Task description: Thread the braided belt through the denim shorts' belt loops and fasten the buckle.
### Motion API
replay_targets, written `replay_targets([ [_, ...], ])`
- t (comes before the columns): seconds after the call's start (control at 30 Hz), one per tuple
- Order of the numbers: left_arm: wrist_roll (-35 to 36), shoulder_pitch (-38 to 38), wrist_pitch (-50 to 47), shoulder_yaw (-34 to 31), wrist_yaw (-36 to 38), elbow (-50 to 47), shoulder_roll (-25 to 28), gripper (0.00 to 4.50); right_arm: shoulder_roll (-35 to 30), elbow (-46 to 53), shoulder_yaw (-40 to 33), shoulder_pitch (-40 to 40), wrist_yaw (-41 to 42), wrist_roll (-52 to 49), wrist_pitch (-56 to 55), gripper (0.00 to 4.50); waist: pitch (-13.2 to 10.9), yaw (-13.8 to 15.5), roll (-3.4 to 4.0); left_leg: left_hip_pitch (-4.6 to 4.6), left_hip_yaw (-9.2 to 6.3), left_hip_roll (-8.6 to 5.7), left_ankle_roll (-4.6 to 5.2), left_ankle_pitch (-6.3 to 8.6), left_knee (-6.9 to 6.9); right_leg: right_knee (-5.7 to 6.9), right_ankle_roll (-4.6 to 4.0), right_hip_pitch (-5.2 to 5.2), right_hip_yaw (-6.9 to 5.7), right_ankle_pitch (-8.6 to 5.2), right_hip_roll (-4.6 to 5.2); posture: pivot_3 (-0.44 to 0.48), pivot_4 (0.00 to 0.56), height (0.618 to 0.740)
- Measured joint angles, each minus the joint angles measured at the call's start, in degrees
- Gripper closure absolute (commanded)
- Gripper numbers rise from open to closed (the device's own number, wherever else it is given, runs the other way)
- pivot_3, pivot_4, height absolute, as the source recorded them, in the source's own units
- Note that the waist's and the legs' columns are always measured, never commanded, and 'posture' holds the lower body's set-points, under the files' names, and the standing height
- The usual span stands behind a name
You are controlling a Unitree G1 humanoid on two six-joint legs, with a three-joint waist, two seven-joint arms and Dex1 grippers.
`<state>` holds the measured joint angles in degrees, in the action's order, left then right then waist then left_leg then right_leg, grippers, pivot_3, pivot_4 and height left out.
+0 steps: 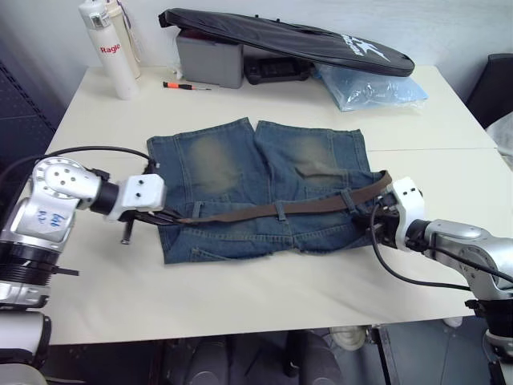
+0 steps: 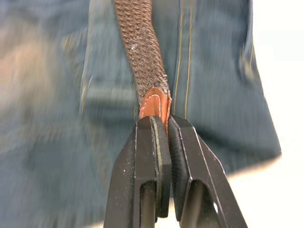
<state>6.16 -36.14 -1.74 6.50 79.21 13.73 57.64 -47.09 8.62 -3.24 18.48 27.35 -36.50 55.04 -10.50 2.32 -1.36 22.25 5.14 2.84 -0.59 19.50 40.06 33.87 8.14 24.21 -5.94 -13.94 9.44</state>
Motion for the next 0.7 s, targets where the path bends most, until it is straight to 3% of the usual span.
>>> replay_targets([
  [0.3, 3.73, 0.95, -8.44, -1.06, -3.01, -6.38, -6.22, 4.50, 0.02, 0.04, 0.25, 0.62, 1.06, 1.86, 0.14, 4.39, 0.01, 0.10, -0.02, 0.00, 0.01, 0.00, 0.00, 0.00, 0.01, 0.02, 0.02, -0.01, 0.00, 0.02, 0.00, 0.000, 0.150, 0.740],
  [0.63, 8.77, -0.48, -18.19, -2.96, -2.57, -8.36, -6.18, 0.28, -1.76, 0.81, -2.95, -2.71, 3.16, 2.90, -0.10, 4.50, 0.01, 0.74, -0.02, 0.02, 0.00, -0.01, 0.00, 0.00, 0.01, -0.03, 0.03, 0.00, -0.01, 0.02, 0.00, 0.000, 0.150, 0.740],
  [0.7, 9.40, -1.38, -18.97, -3.39, -1.74, -8.37, -5.30, 0.13, -1.76, 1.18, -4.01, -3.16, 3.81, 2.88, -0.03, 4.50, 0.00, 0.62, 0.00, 0.02, 0.02, -0.01, -0.01, 0.00, 0.00, -0.03, 0.03, 0.00, -0.01, 0.02, 0.00, 0.000, 0.150, 0.740],
])
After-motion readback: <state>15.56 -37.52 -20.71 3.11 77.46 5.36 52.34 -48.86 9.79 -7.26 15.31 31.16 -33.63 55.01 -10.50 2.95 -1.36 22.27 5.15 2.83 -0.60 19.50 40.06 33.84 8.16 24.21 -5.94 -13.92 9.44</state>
